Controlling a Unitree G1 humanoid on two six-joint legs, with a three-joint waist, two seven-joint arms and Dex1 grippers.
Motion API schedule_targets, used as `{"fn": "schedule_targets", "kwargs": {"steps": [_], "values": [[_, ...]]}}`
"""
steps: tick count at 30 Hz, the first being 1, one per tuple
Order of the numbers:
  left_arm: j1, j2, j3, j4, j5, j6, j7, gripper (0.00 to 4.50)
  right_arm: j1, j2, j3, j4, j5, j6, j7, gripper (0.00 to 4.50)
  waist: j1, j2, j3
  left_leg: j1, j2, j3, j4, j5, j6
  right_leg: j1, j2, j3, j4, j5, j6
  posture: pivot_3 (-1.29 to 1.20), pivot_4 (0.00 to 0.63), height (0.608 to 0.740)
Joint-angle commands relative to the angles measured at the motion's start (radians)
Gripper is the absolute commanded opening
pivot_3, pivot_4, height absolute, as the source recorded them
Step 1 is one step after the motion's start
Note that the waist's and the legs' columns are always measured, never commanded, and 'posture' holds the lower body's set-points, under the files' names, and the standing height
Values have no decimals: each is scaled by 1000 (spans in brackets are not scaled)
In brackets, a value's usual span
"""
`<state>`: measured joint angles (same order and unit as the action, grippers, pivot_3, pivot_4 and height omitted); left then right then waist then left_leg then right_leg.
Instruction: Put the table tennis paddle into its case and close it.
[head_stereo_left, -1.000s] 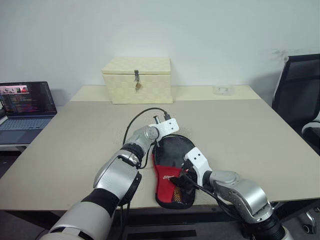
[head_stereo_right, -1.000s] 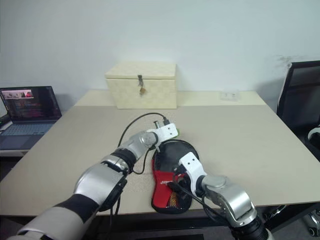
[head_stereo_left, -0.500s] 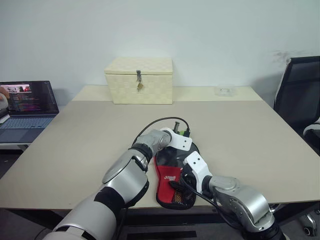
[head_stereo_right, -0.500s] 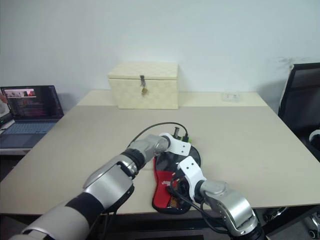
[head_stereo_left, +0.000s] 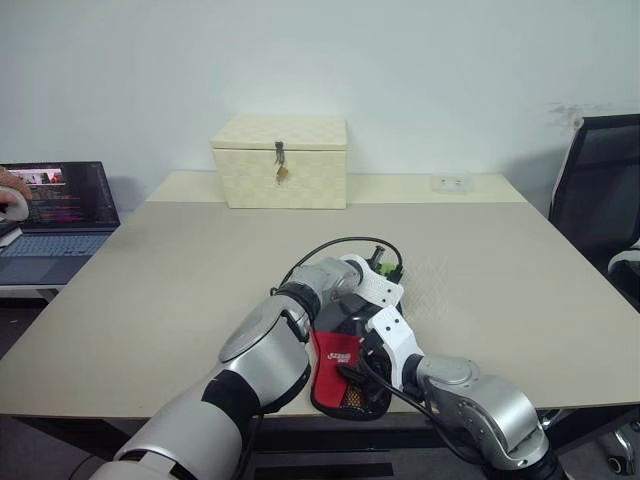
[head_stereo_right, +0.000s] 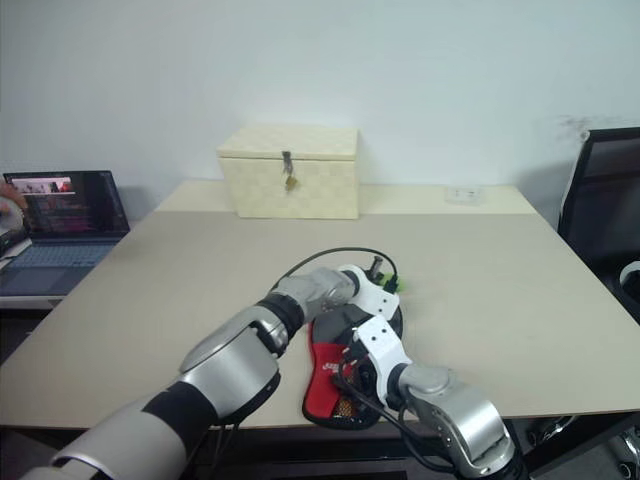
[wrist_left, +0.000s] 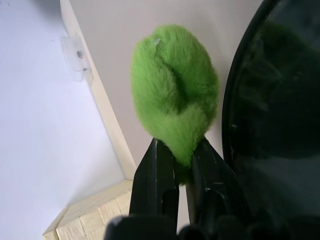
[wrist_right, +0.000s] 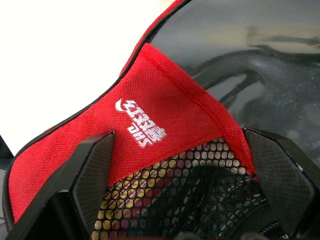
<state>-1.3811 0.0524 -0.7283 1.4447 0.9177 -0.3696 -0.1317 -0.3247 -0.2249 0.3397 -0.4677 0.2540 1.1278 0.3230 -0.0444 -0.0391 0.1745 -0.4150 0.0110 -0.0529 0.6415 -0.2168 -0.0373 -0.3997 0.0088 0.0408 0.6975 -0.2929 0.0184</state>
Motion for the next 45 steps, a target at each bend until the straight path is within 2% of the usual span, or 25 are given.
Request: {"fn": "schedule_targets", "kwargs": {"steps": [1,12,17,22,25,28,31,38,45], "values": [[-44,-41,15,-44,-18,-23,24,12,70,5,103,74,37,111,24,4500,0,0,0,0,0,0,0,0,0,0,0,0,0,0,0,0,150,740],[-34,-115,24,-49,-38,-92,-5,12,67,13,99,89,31,100,20,4500,0,0,0,0,0,0,0,0,0,0,0,0,0,0,0,0,150,740],[-17,-119,43,-47,-66,-91,-56,12,59,17,93,99,30,96,20,4500,-3,1,-1,0,0,0,0,0,0,0,0,0,0,0,0,0,150,740],[-4,-111,112,-50,-138,-89,-157,1714,40,26,82,109,31,97,22,4500,-7,1,-2,1,0,1,0,0,0,0,0,0,0,0,0,0,150,740],[26,-79,170,-50,-204,-85,-281,2801,6,28,74,128,26,87,29,4500,-15,2,-3,2,0,1,0,0,0,1,0,1,0,0,0,0,150,740],[46,-52,198,-55,-236,-64,-385,3873,-24,25,61,158,26,78,43,4500,-18,1,-3,11,1,2,-2,0,0,9,1,1,0,0,0,0,150,740],[54,-17,233,-65,-273,-51,-438,3873,-57,28,45,196,22,60,56,4500,-24,1,-3,18,2,3,-4,0,0,15,2,3,-2,-1,-1,0,150,740],[49,56,326,-95,-378,-47,-493,3873,-116,27,11,251,11,17,81,4500,-40,1,-3,20,3,3,-4,0,0,15,4,4,0,-1,-1,0,150,740],[47,113,343,-114,-411,-102,-548,3873,-149,6,-26,258,16,-3,104,4500,-36,1,-3,17,3,2,-4,0,0,14,3,3,-1,-1,-1,0,150,740]]}}
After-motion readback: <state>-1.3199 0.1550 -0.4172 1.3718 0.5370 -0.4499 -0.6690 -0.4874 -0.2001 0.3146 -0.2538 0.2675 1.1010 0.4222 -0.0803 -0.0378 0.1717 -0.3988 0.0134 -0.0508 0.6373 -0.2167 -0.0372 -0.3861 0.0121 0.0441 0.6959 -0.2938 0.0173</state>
